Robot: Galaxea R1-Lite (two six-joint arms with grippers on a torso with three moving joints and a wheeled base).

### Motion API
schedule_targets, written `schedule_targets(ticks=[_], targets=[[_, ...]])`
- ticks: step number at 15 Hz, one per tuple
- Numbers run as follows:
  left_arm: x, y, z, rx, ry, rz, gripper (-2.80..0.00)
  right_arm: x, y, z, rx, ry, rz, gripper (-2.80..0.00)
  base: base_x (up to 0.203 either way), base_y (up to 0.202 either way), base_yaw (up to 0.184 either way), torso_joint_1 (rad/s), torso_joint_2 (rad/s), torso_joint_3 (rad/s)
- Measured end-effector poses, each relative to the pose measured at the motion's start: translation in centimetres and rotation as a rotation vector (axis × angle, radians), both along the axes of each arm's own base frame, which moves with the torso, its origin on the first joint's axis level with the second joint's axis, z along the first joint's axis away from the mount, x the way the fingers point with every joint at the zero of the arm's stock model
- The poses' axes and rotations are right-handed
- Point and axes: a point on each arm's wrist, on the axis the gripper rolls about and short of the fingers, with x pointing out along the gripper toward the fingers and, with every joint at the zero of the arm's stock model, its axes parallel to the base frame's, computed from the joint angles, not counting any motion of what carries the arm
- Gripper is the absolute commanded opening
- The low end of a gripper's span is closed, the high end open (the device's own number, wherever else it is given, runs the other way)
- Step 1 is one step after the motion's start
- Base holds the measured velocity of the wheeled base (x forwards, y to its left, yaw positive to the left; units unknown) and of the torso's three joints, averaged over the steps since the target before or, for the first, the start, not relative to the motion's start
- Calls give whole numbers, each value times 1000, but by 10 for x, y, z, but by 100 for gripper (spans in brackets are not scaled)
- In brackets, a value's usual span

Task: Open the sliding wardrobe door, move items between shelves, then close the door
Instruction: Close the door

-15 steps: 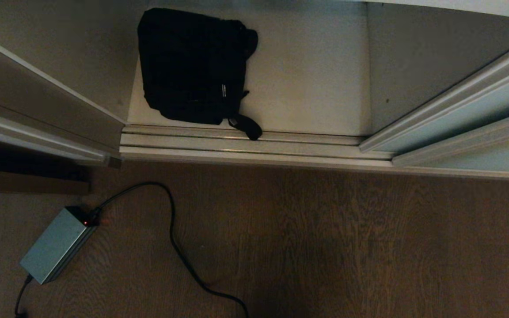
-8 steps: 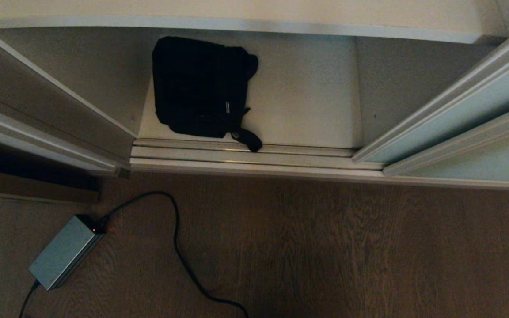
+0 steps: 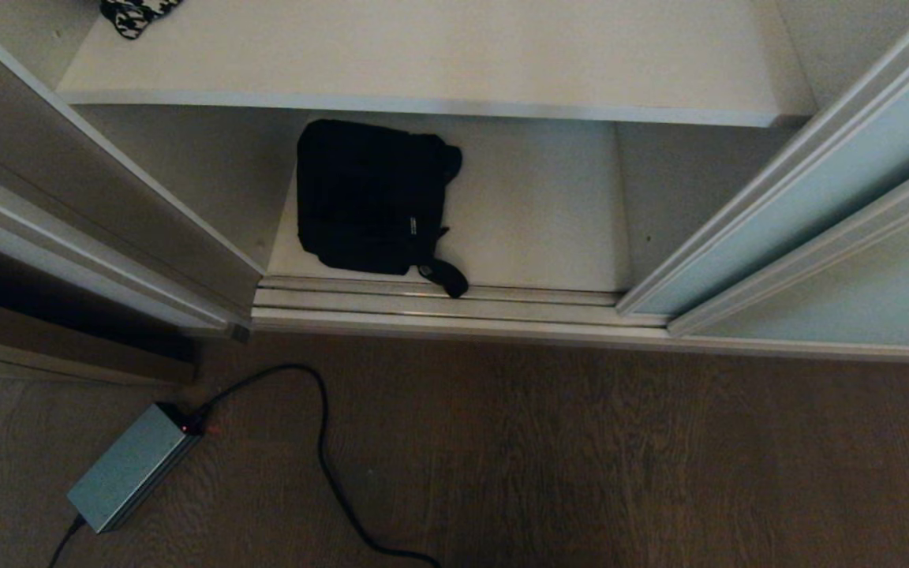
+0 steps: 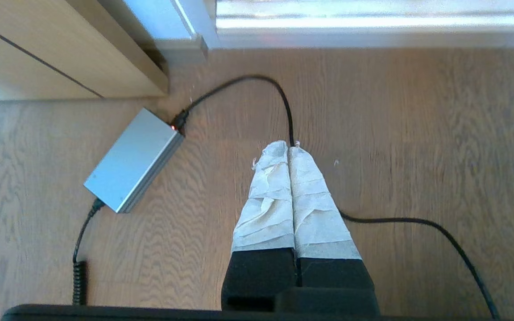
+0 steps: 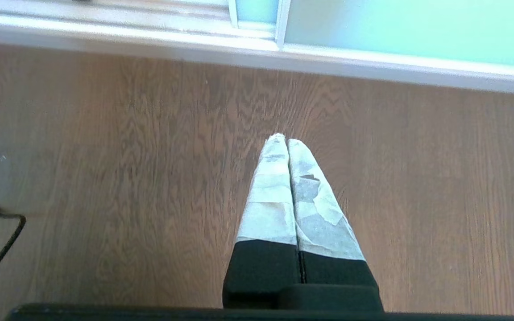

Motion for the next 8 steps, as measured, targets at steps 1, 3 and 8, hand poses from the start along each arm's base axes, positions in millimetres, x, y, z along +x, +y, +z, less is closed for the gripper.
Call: schedule_targets(ticks=[1, 3, 8], targets=[[0, 0, 0, -1, 0, 0, -280, 0, 0, 0, 0, 0, 0, -280, 0, 0, 0, 6, 2, 203], [0, 0, 0, -2, 0, 0, -280, 0, 0, 0, 0, 0, 0, -280, 0, 0, 0, 3, 1, 204], [0, 0, 0, -9, 0, 0, -280, 0, 0, 0, 0, 0, 0, -280, 0, 0, 0, 3, 2, 202]])
